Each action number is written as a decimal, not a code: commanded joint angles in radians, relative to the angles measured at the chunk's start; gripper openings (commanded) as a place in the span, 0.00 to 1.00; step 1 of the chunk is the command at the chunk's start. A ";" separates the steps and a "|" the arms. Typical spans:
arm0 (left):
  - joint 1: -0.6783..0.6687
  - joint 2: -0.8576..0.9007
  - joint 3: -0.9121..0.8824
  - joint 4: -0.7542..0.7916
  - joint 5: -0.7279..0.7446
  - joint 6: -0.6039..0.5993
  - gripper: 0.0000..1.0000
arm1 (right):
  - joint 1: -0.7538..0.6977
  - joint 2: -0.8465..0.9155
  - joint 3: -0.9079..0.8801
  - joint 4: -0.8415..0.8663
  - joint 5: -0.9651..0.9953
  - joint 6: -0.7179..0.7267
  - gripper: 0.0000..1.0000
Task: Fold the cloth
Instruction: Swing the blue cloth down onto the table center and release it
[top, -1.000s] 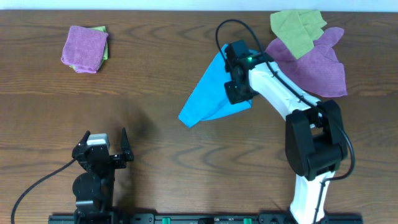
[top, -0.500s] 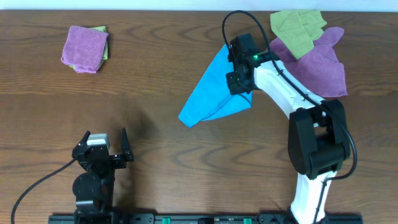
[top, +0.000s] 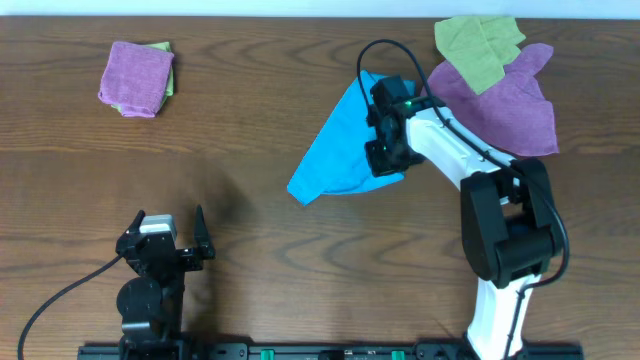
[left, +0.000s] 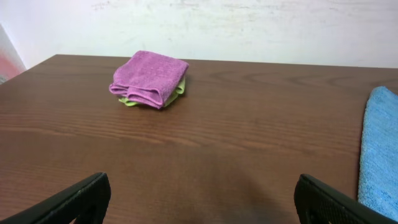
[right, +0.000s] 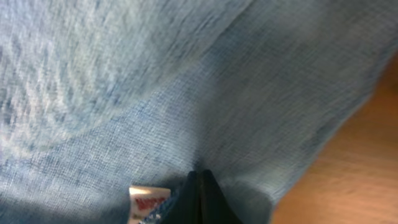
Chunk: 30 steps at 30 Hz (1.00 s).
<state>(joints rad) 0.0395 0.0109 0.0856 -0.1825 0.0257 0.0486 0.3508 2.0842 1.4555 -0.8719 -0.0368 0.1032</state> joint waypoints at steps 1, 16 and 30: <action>0.006 -0.005 -0.030 -0.011 -0.007 -0.007 0.95 | 0.027 0.013 -0.011 -0.039 -0.043 0.012 0.01; 0.006 -0.005 -0.030 -0.011 -0.007 -0.007 0.95 | 0.062 -0.134 -0.011 -0.250 -0.016 0.005 0.01; 0.006 -0.005 -0.030 -0.006 0.052 -0.012 0.95 | 0.063 -0.775 -0.010 -0.331 0.031 -0.026 0.02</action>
<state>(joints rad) 0.0395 0.0109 0.0856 -0.1822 0.0353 0.0483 0.4053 1.4387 1.4433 -1.1763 -0.0437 0.0944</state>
